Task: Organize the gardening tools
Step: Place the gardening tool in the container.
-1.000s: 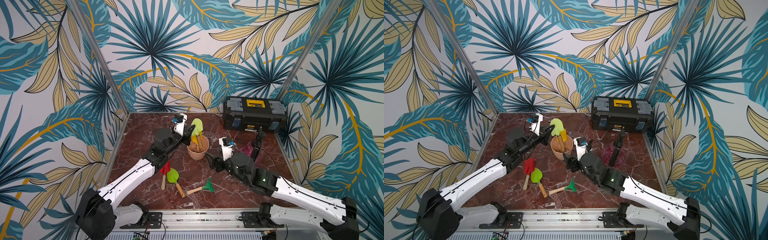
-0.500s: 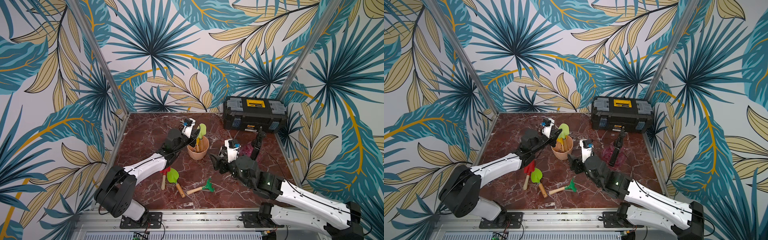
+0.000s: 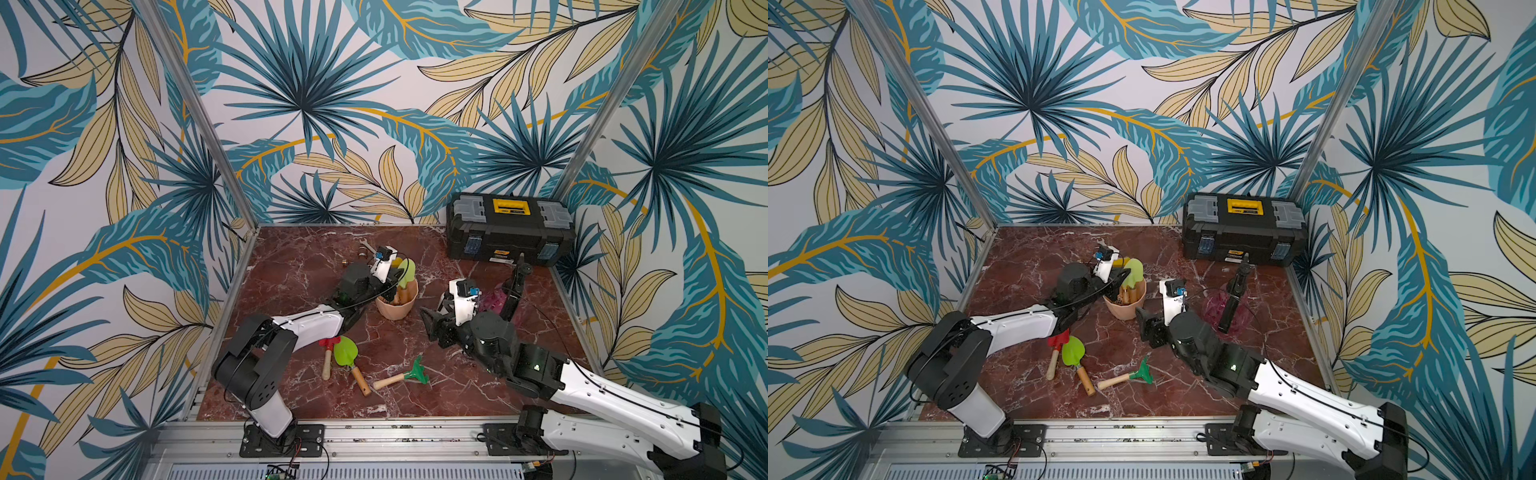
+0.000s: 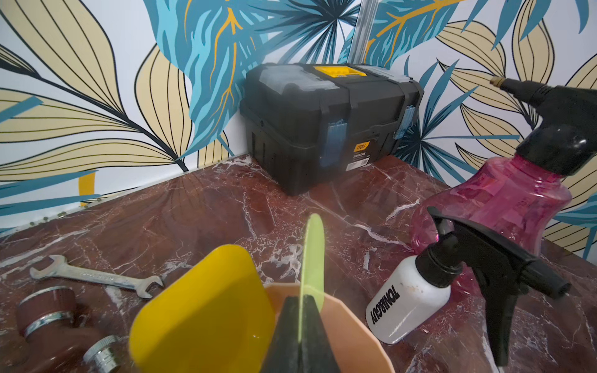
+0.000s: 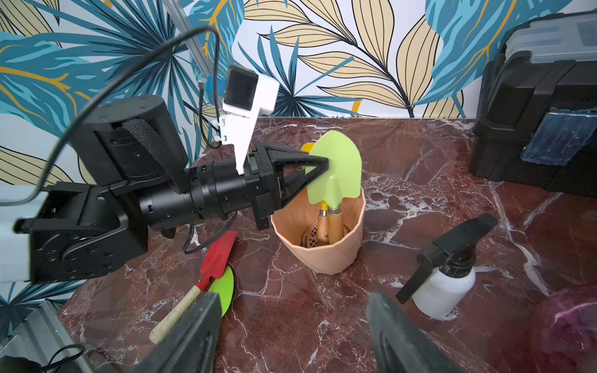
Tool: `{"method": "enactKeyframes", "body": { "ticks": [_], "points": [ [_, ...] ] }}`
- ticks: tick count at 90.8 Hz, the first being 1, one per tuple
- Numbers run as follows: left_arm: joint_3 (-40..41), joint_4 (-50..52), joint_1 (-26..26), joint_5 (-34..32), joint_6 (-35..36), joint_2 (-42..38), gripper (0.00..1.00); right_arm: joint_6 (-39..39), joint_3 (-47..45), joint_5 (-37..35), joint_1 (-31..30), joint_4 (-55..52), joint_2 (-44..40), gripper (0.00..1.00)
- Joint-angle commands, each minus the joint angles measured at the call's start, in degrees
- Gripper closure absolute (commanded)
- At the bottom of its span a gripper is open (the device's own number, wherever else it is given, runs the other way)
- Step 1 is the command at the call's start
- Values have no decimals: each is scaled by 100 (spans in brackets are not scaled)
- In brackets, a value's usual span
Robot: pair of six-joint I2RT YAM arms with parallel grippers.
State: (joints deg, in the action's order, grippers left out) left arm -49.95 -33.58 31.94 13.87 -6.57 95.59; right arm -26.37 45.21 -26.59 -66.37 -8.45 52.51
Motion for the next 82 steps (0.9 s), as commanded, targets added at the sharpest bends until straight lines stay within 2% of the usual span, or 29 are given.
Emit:
{"method": "enactKeyframes", "body": {
  "ticks": [1,16,48,68,82],
  "points": [
    [-14,-217,40,52,94,52,94,53,-124,-118,-3,80,5,24],
    [-47,-144,55,45,92,101,88,104,-89,-91,-6,59,35,23],
    [-331,477,42,-116,74,-183,67,290,253,224,-9,-329,426,16],
    [-521,1124,47,-322,188,-788,64,534,377,1125,-8,-602,808,16],
    [-660,1690,32,-584,296,-1221,62,626,500,2113,1,-713,1369,17]
  ]
}}
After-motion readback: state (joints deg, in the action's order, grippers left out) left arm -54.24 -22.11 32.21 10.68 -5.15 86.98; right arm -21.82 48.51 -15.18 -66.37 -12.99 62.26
